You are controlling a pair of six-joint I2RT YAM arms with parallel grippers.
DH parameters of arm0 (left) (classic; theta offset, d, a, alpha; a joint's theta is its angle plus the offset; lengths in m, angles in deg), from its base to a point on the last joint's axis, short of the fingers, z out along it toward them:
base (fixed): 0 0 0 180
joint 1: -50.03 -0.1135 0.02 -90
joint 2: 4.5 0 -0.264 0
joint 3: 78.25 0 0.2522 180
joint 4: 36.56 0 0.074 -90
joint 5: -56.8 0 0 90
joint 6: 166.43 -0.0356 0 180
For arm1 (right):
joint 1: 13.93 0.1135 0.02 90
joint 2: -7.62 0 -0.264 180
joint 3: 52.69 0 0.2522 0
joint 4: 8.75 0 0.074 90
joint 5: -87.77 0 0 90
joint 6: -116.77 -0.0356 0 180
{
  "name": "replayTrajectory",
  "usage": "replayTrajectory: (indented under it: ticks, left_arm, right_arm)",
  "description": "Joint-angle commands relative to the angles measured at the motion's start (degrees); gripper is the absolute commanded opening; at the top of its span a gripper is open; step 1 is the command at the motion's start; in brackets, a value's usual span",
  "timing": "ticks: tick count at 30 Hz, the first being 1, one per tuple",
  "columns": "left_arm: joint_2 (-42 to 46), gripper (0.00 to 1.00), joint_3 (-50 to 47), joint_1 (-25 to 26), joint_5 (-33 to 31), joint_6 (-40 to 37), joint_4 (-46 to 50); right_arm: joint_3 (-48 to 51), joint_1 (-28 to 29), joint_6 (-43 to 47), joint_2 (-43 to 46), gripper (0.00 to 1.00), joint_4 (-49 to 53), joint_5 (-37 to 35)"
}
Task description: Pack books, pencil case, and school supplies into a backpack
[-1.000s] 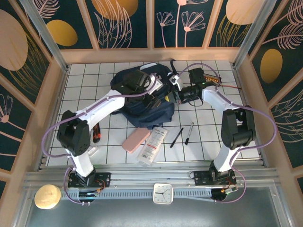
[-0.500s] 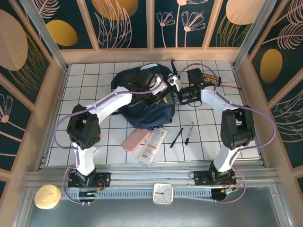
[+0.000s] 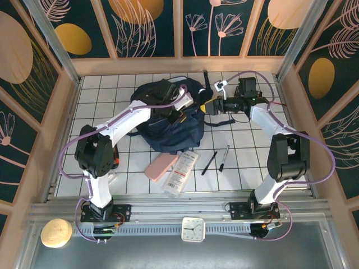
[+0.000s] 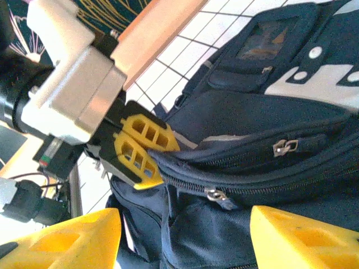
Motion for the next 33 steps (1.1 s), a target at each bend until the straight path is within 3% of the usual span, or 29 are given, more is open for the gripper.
replayTrajectory:
  ticks: [1, 22, 33]
  left_arm:
    - [4.0, 0.0, 1.9, -1.1, 6.5, 1.0, 1.0]
    - [6.8, 0.0, -1.7, -4.0, 19.3, 2.4, -1.8]
    - [5.4, 0.0, -0.3, -4.2, 22.7, 2.5, -2.2]
  right_arm:
    - [-0.8, 1.3, 4.5, 0.0, 0.63, 3.5, -0.2]
    - [-6.1, 5.7, 1.2, -11.2, 0.56, -8.3, -2.0]
    - [-8.7, 8.0, 9.0, -15.0, 0.59, -6.8, -4.2]
